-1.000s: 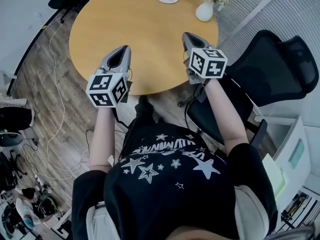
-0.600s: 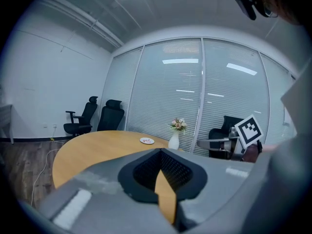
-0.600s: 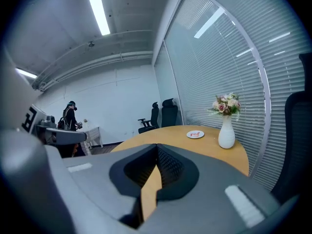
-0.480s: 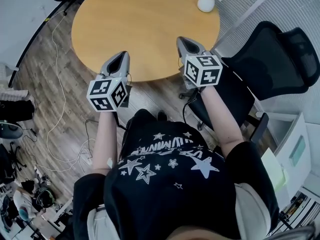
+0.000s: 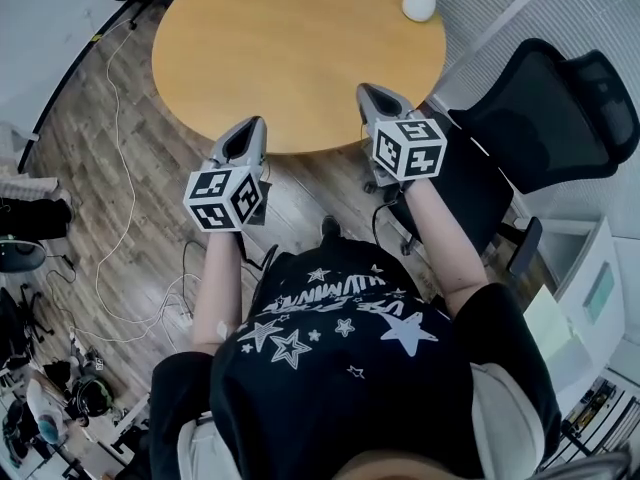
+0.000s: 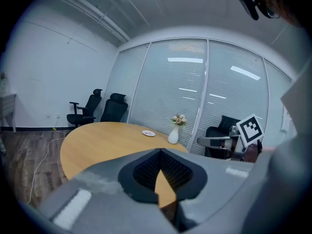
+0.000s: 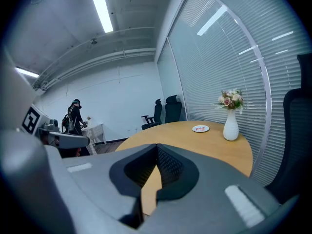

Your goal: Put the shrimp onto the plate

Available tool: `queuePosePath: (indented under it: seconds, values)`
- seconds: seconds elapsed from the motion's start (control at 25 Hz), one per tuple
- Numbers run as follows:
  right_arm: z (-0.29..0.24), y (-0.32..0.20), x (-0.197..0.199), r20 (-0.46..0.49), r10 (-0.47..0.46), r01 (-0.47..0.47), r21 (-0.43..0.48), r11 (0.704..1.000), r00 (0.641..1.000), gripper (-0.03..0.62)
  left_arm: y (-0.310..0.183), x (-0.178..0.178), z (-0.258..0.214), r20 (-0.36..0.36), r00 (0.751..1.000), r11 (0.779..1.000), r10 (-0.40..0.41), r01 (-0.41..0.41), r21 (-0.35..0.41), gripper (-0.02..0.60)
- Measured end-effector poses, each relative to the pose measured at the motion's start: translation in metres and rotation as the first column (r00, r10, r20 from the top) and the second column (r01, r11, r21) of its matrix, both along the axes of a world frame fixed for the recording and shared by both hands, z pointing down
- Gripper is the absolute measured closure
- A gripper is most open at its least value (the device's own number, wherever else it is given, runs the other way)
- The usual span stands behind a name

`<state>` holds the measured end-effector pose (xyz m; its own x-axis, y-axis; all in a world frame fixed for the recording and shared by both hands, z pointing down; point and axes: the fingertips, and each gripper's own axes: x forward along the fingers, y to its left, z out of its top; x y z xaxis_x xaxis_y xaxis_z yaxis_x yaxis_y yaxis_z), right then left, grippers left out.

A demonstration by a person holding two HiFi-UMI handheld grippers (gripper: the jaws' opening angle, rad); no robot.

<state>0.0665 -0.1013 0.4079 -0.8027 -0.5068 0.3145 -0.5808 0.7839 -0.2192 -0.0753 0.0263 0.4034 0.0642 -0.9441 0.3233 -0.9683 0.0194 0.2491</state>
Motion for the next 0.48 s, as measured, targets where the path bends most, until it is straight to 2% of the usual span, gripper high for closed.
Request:
queuePosePath:
  seconds: [0.24, 0.48]
  values:
    - [-0.004, 0.043, -0.015, -0.010, -0.002, 0.002, 0.002, 1.000, 1.000, 0.592, 0.044, -0.014, 0.003, -0.020, 1.000, 1.000, -0.007, 0.007, -0.012, 0.580]
    - [-0.001, 0.084, -0.012, -0.029, 0.008, -0.007, 0.006, 1.000, 1.000, 0.592, 0.082, -0.012, 0.006, -0.028, 1.000, 1.000, -0.002, 0.002, -0.010, 0.580]
